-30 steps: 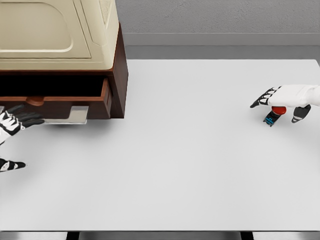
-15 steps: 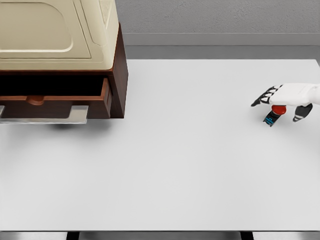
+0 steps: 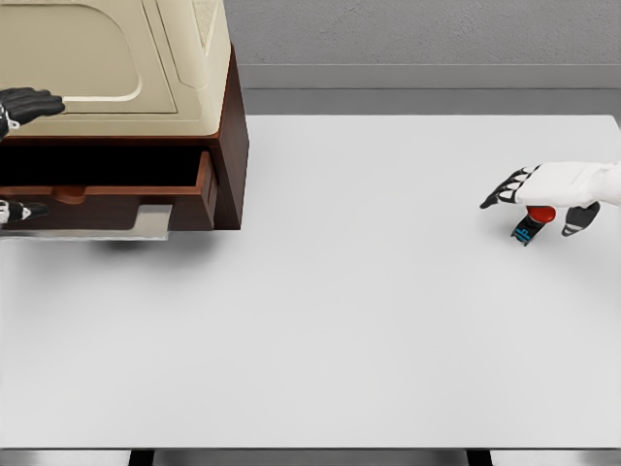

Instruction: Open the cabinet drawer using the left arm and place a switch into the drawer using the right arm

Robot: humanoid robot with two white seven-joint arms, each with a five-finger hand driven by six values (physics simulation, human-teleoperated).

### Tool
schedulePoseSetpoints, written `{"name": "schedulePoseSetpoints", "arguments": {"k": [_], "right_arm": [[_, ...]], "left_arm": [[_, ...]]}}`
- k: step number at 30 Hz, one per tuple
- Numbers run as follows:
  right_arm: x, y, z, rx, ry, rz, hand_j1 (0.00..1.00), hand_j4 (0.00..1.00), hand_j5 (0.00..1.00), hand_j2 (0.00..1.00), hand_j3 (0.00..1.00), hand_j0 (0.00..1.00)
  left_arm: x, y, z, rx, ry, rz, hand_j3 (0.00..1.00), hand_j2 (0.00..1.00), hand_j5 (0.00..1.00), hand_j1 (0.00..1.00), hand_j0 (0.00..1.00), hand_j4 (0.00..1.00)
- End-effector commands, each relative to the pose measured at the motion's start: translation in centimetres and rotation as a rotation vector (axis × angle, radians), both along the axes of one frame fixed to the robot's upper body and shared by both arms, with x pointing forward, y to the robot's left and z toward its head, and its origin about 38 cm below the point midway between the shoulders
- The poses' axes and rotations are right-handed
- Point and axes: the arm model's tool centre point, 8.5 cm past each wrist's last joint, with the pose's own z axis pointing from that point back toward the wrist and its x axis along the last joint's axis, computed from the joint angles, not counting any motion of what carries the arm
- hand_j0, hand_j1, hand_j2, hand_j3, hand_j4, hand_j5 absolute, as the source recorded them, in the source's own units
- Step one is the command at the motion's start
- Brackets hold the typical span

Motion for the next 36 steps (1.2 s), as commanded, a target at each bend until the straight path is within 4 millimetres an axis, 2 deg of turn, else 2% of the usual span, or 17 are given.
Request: {"name": "schedulePoseSetpoints", "arguments": {"k": [1, 3, 4, 8, 11, 13, 16, 19, 21, 23, 25, 36], "right_arm": [[0.0, 0.0, 0.0, 0.000, 0.000, -0.003, 1.00, 1.00, 1.00, 1.00, 1.00, 1.00], [0.0, -0.1, -0.1, 0.000, 0.002, -0.003, 1.00, 1.00, 1.00, 1.00, 1.00, 1.00], [0.0, -0.1, -0.1, -0.001, 0.002, -0.004, 0.94, 0.94, 0.94, 0.94, 0.94, 0.94], [-0.1, -0.2, -0.2, -0.004, 0.005, -0.006, 0.94, 0.94, 0.94, 0.94, 0.94, 0.94], [-0.1, -0.4, -0.2, -0.006, 0.007, -0.010, 0.86, 0.86, 0.86, 0.86, 0.86, 0.86], [-0.2, -0.5, -0.5, -0.007, 0.014, -0.013, 0.86, 0.86, 0.86, 0.86, 0.86, 0.86], [-0.3, -0.5, -0.7, -0.006, 0.017, -0.014, 0.87, 0.87, 0.87, 0.87, 0.87, 0.87], [-0.3, -0.6, -0.7, -0.007, 0.017, -0.015, 0.86, 0.86, 0.86, 0.86, 0.86, 0.86], [-0.3, -0.6, -0.7, -0.008, 0.017, -0.016, 0.79, 0.79, 0.79, 0.79, 0.79, 0.79], [-0.3, -0.8, -0.7, -0.009, 0.017, -0.019, 0.79, 0.79, 0.79, 0.79, 0.79, 0.79], [-0.3, -0.7, -0.6, -0.008, 0.017, -0.020, 0.78, 0.78, 0.78, 0.78, 0.78, 0.78], [0.0, -1.5, -1.1, -0.013, 0.026, -0.049, 0.78, 0.78, 0.78, 0.78, 0.78, 0.78]], "left_arm": [[0.2, -1.1, -1.3, -0.004, 0.041, -0.033, 1.00, 1.00, 1.00, 1.00, 1.00, 1.00], [0.6, -1.6, -0.9, -0.004, 0.030, -0.047, 1.00, 1.00, 1.00, 1.00, 1.00, 1.00], [0.6, -1.7, -1.3, 0.006, 0.042, -0.051, 1.00, 1.00, 1.00, 1.00, 1.00, 1.00], [0.6, -1.8, -1.4, 0.003, 0.043, -0.053, 1.00, 1.00, 1.00, 1.00, 1.00, 1.00], [0.6, -2.1, -1.9, -0.013, 0.050, -0.056, 1.00, 1.00, 1.00, 1.00, 1.00, 1.00], [0.8, -2.4, -1.3, -0.102, 0.007, -0.059, 1.00, 1.00, 1.00, 1.00, 1.00, 1.00], [0.8, -1.9, -0.9, -0.118, -0.012, -0.044, 1.00, 1.00, 1.00, 1.00, 1.00, 1.00], [0.6, -1.8, -1.3, -0.171, -0.031, -0.026, 1.00, 1.00, 1.00, 1.00, 1.00, 1.00], [0.7, -2.4, -1.8, -0.227, -0.043, -0.026, 1.00, 1.00, 1.00, 1.00, 1.00, 1.00], [0.6, -2.1, -1.8, -0.231, -0.046, -0.017, 1.00, 1.00, 1.00, 1.00, 1.00, 1.00], [0.6, -3.0, -3.0, -0.303, -0.042, -0.018, 1.00, 1.00, 1.00, 1.00, 1.00, 1.00], [-0.3, -3.5, -6.0, -0.372, 0.014, 0.004, 1.00, 1.00, 1.00, 1.00, 1.00, 1.00]]}}
